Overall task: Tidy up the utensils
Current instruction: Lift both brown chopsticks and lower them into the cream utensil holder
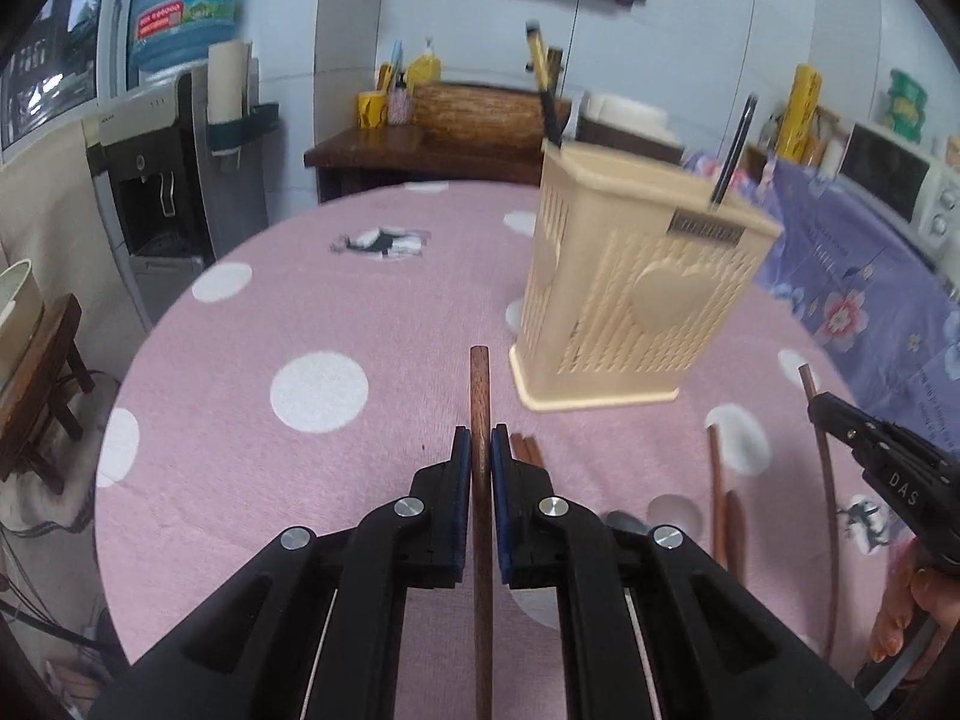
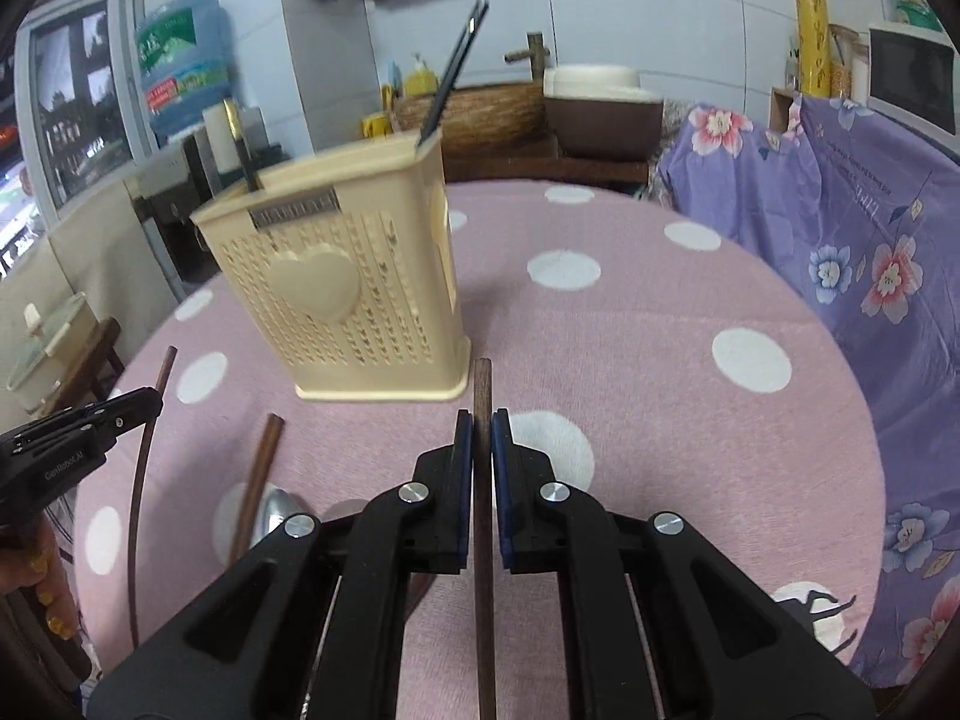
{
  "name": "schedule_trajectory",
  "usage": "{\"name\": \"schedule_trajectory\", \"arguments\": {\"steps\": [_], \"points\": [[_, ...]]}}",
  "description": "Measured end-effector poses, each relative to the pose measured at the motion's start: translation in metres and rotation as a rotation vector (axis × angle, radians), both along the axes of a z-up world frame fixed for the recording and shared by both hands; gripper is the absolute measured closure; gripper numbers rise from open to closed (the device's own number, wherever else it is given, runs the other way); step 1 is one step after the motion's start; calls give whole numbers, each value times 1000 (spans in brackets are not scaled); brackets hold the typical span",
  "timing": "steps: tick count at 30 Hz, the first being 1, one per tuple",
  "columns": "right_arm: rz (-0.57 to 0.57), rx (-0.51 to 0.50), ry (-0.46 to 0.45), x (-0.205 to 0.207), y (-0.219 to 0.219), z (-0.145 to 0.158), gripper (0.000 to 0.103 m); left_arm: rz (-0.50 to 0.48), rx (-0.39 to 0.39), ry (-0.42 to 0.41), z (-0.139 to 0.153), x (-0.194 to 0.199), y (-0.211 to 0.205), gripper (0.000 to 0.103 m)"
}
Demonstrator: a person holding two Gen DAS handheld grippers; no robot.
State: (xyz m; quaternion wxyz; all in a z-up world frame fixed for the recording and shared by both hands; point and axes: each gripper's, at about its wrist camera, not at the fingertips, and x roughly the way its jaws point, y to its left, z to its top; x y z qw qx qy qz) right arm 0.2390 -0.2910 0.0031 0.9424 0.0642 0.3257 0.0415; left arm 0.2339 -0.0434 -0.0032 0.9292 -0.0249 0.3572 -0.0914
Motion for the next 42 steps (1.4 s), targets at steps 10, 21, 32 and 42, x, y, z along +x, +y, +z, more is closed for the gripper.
{"name": "schedule_trajectory", "arguments": {"steps": [10,21,32,42], "points": [[25,49,-175,-46,-19,76,96,-37,-71,-160,62,-34,18,95],[29,46,-191,-51,-23,91,96,-44,-71,-217,81,-39,21,95],[46,60,-193,-42,-22,106,96,-57,-75,-237,92,-38,24,95],[89,72,-278,-11,-7,197,96,-76,-123,-327,174,-12,14,95]]}}
